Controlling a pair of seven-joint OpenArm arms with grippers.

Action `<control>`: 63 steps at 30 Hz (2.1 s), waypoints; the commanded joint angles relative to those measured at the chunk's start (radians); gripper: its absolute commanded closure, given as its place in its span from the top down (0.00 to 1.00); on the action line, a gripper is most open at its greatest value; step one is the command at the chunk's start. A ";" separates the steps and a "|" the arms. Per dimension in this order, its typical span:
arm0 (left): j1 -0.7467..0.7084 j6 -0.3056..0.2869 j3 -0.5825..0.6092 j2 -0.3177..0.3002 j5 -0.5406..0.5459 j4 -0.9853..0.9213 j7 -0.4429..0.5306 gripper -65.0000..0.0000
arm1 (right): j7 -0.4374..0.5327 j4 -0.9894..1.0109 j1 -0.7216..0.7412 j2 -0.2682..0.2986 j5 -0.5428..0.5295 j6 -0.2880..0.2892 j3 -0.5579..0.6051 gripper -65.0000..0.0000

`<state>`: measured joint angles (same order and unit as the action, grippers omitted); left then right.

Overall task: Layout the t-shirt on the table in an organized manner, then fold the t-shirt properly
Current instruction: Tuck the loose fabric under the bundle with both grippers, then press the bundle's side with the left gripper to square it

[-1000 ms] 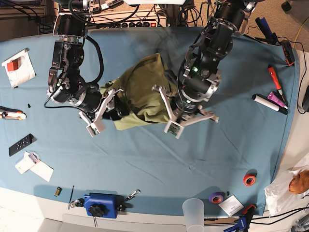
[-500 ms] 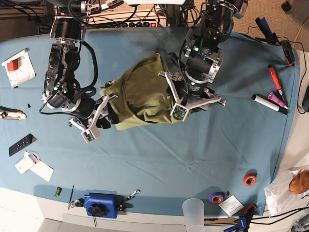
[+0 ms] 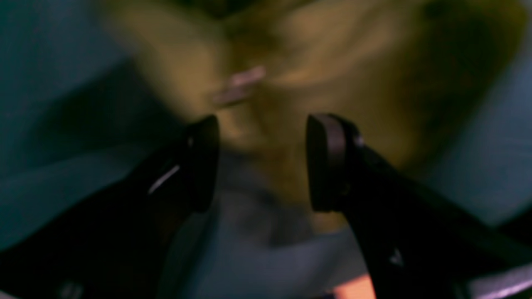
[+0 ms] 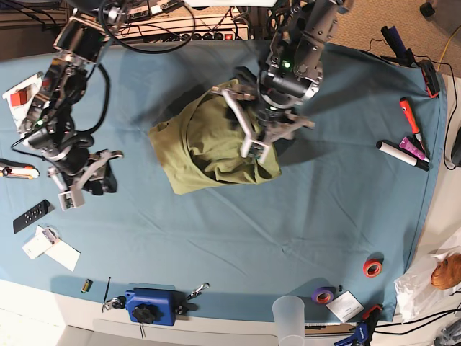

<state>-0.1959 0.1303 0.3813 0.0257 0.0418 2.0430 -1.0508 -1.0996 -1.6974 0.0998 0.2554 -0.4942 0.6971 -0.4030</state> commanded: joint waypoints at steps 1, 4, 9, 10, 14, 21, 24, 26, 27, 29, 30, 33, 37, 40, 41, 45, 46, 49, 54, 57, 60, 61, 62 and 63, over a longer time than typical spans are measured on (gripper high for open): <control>-0.003 0.000 0.002 0.019 0.014 0.019 0.026 0.52 | 0.019 -0.018 0.019 0.025 -0.010 0.001 -0.002 0.30; -0.007 0.003 -0.003 0.041 0.034 0.019 0.049 0.52 | 0.011 -0.017 0.016 0.068 -0.010 0.001 -0.002 0.30; -0.035 0.009 -0.135 0.071 0.126 0.019 0.087 0.52 | 0.000 -0.017 0.016 0.115 -0.010 0.001 -0.002 0.30; -0.045 0.013 -0.180 0.075 0.160 0.019 0.097 0.52 | 0.000 -0.017 0.016 0.119 -0.013 0.001 -0.002 0.30; -0.077 0.000 -0.366 0.096 0.306 0.019 0.110 0.51 | 0.000 -0.016 0.016 0.122 -0.014 0.001 -0.002 0.30; -0.111 -0.109 -0.490 0.131 0.528 -0.003 0.129 0.51 | -0.005 -0.016 0.016 0.121 -0.066 0.001 -0.002 0.30; -0.111 -0.112 -0.490 0.131 0.527 -0.004 0.134 0.51 | -0.025 -0.016 0.016 0.121 -0.066 0.001 -0.002 0.30; -0.111 -0.132 -0.490 0.131 0.527 -0.006 0.135 0.51 | -0.031 -0.016 0.016 0.122 -0.066 0.001 -0.002 0.30; -0.111 -0.132 -0.490 0.131 0.527 -0.012 0.135 0.51 | -0.030 -0.016 0.016 0.121 -0.066 0.001 -0.002 0.30; -0.111 -0.132 -0.490 0.131 0.526 -0.038 0.135 0.51 | -0.030 -0.016 0.016 0.121 -0.067 0.001 -0.002 0.30; -0.111 -0.132 -0.490 0.131 0.526 -0.059 0.135 0.51 | -0.030 -0.016 0.016 0.121 -0.069 0.001 -0.002 0.30; -0.090 -0.179 -0.490 0.131 0.546 -0.146 0.135 0.51 | -0.031 -0.016 0.016 0.121 -0.096 0.001 -0.002 0.30; -0.035 -0.246 -0.490 0.131 0.637 -0.250 0.125 0.51 | -0.035 -0.016 0.016 0.121 -0.100 0.001 -0.002 0.30; -0.007 -0.248 -0.490 0.131 0.649 -0.283 0.124 0.51 | -0.051 -0.016 0.016 0.121 -0.100 0.001 -0.002 0.30; -0.001 -0.252 -0.488 0.131 0.658 -0.289 0.123 0.51 | -0.054 -0.016 0.016 0.121 -0.100 0.001 -0.002 0.30; 0.014 -0.298 -0.488 0.131 0.681 -0.294 0.117 0.51 | -0.052 -0.016 0.016 0.121 -0.100 0.001 -0.002 0.30; 0.019 -0.303 -0.488 0.131 0.681 -0.294 0.118 0.51 | -0.052 -0.016 0.016 0.121 -0.100 0.001 -0.002 0.30; 0.036 -0.309 -0.488 0.131 0.677 -0.309 0.117 0.51 | -0.052 -0.016 0.016 0.121 -0.101 0.001 -0.002 0.30; 0.072 -0.308 -0.488 0.131 0.677 -0.405 0.117 0.46 | -0.053 -0.016 0.016 0.121 -0.100 0.001 -0.002 0.30; 0.096 -0.309 -0.488 0.131 0.677 -0.460 0.116 0.26 | -0.053 -0.016 0.016 0.121 -0.100 0.001 -0.002 0.30; 0.102 -0.309 -0.488 0.131 0.678 -0.472 0.116 0.00 | -0.053 -0.016 0.016 0.121 -0.100 0.001 -0.002 0.30; 0.102 -0.316 -0.488 0.131 0.678 -0.472 0.116 0.00 | -0.053 -0.016 0.016 0.121 -0.100 0.001 -0.002 0.30; 0.102 -0.332 -0.488 0.131 0.678 -0.472 0.114 0.00 | -0.053 -0.016 0.016 0.121 -0.100 0.001 -0.002 0.30; 0.103 -0.354 -0.488 0.131 0.682 -0.472 0.098 0.00 | -0.053 -0.016 0.016 0.121 -0.100 0.001 -0.002 0.30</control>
<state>-0.1024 -0.2142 -0.1127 0.1322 0.7010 1.5627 -0.9428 -1.1740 -1.6970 0.0967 0.3569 -0.5770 0.6975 -0.4000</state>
